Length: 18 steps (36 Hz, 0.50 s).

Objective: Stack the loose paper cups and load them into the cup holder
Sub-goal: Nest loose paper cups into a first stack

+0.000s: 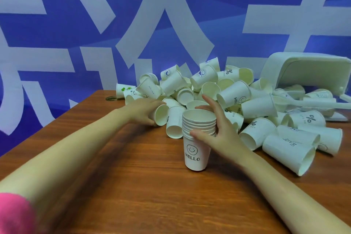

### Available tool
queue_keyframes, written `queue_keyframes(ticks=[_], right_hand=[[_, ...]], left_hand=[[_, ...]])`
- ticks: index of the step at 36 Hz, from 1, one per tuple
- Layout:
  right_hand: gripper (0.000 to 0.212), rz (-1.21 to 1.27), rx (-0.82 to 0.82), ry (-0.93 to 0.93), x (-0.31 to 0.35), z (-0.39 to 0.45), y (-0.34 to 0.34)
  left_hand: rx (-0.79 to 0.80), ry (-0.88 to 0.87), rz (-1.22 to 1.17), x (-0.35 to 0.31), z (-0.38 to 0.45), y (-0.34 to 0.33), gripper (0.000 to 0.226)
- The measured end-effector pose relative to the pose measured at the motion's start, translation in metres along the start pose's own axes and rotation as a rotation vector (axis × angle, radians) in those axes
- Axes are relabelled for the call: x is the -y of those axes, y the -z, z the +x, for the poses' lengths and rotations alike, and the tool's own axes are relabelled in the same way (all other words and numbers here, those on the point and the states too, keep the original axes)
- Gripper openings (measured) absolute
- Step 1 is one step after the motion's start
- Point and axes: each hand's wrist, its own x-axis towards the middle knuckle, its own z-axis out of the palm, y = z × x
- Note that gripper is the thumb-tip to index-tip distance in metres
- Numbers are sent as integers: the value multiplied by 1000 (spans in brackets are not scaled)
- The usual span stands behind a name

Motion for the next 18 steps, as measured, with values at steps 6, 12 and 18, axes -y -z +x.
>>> queue_keyframes(ticks=[6,12,18], right_hand=[[83,9,20,-21,-8,1,-5],[78,14,-4,-30,-8,0,-8],[71,48,-50,-53,-13,-3,-9]], left_hand=[[-212,77,-352,-7,-11,1,59],[-424,155,-777,-37,-38,22,56],[-574,78,-1177,-84,-52,59,62]])
